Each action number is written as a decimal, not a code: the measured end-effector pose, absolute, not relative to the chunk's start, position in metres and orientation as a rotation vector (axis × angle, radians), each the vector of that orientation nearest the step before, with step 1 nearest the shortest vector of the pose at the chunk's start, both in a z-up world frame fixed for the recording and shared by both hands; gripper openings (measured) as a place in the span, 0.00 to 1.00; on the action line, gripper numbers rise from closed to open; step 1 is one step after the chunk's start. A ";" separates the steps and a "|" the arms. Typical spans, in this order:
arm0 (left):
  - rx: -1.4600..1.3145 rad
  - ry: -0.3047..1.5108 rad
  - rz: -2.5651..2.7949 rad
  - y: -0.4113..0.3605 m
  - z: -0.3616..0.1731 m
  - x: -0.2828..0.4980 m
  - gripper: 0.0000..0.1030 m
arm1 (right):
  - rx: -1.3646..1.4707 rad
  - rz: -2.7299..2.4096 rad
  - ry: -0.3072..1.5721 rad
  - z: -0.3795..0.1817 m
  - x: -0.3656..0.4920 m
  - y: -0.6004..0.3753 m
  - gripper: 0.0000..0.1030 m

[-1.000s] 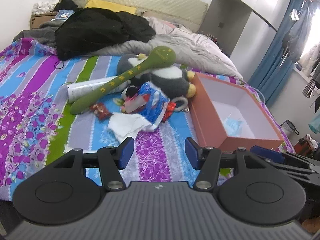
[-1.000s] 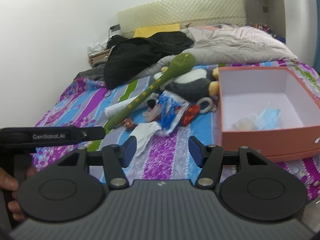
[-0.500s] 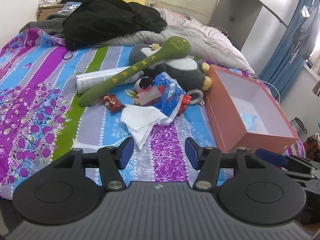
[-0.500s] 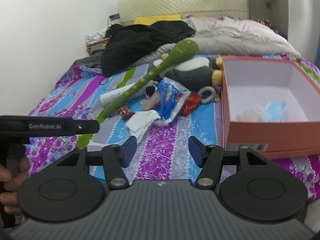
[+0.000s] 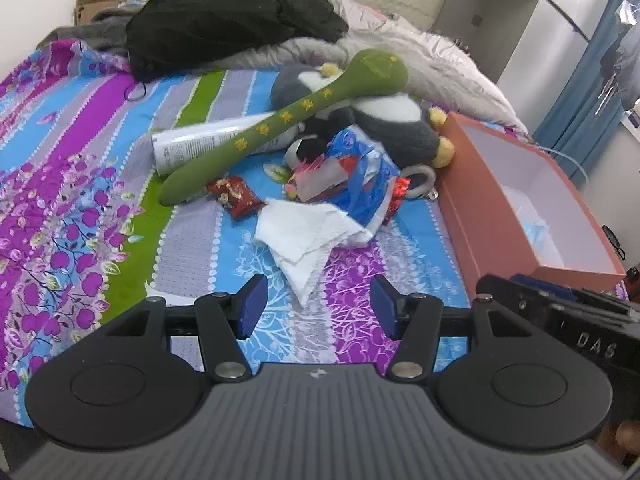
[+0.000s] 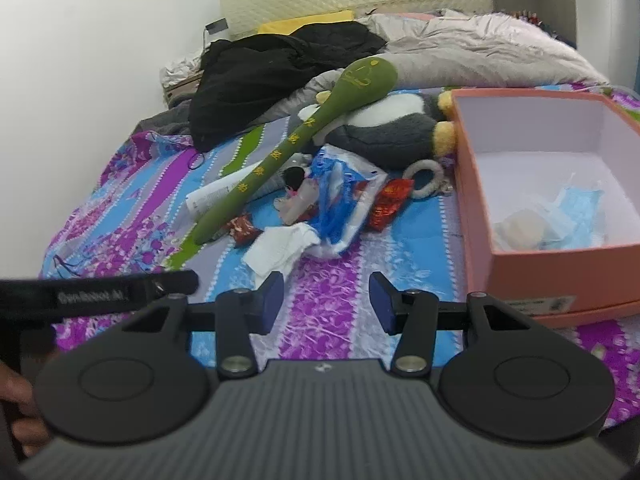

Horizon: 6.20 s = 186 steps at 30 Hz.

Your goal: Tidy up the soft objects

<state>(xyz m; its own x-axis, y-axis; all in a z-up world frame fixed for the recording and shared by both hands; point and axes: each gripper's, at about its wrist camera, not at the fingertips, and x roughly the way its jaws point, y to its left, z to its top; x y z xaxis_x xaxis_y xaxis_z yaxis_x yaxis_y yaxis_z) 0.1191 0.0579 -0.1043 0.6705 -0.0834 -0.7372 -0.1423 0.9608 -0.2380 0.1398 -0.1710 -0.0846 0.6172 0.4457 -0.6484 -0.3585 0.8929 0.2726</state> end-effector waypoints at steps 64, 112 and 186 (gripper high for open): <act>-0.369 0.926 0.044 0.061 -0.171 0.122 0.07 | 0.239 0.437 0.927 -0.142 0.176 -0.180 0.10; -0.071 1.084 0.094 0.021 -0.210 0.145 0.73 | -0.102 0.389 0.887 -0.182 0.154 -0.163 0.32; -0.197 0.719 -0.304 -0.136 -0.031 0.249 0.17 | 0.107 0.138 0.563 -0.024 0.203 -0.332 0.10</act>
<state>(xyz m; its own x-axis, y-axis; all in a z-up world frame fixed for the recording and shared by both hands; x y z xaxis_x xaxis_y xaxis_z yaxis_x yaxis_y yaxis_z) 0.2490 -0.1363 -0.0307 0.7113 -0.3397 -0.6153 0.2053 0.9377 -0.2803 0.2034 -0.3322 -0.0243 0.8368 0.1593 -0.5238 -0.1009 0.9852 0.1385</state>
